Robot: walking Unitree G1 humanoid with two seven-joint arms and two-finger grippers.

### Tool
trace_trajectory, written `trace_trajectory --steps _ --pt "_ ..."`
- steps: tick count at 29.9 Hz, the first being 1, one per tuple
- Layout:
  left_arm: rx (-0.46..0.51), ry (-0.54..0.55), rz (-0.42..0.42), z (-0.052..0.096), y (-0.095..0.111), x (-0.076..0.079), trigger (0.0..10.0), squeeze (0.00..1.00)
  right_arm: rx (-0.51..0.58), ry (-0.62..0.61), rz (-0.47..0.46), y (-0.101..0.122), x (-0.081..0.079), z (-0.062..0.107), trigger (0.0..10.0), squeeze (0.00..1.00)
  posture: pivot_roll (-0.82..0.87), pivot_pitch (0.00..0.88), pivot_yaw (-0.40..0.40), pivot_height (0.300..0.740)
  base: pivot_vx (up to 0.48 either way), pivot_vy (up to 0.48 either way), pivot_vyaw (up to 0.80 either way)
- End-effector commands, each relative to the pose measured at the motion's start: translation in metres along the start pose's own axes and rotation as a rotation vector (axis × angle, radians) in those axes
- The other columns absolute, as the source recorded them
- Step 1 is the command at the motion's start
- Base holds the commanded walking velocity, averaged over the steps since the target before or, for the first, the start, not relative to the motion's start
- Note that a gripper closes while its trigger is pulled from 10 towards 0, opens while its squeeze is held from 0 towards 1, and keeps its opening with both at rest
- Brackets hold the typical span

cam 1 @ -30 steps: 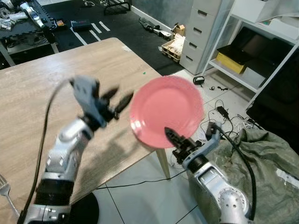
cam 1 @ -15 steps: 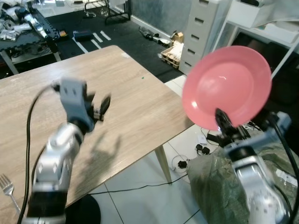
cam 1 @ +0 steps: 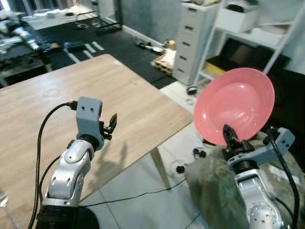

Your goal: Setting the table

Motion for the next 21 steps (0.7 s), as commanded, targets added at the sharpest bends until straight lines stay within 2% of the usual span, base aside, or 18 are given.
trace_trajectory --steps 1,15,21 --pt "-0.002 -0.004 -0.012 -0.001 0.0 0.004 10.0 0.0 0.008 -0.025 0.006 0.001 0.006 -0.001 10.0 0.0 -0.08 0.0 0.084 0.74 0.0 0.0 -0.8" --pt "-0.007 -0.076 -0.021 -0.001 -0.005 0.024 10.0 0.0 -0.017 -0.059 0.014 -0.008 0.015 0.001 10.0 0.0 -0.09 0.0 0.085 0.74 0.0 0.0 -0.8" --pt "-0.017 -0.17 -0.028 0.003 -0.01 0.041 10.0 0.0 -0.025 -0.074 0.019 -0.011 0.02 0.004 10.0 0.0 -0.09 0.0 0.085 0.74 0.0 0.0 -0.8"
Point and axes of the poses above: a point about 5 cm out from each wrist's last joint towards the gripper, its own z axis pointing back from the gripper into the wrist, its own y axis along the axis of the wrist's last joint, x = y × z, the point moved 3 cm from there along -z, pointing out of the wrist towards the gripper, and after that the axes turned 7 degrees about -z, right-handed, at the moved point
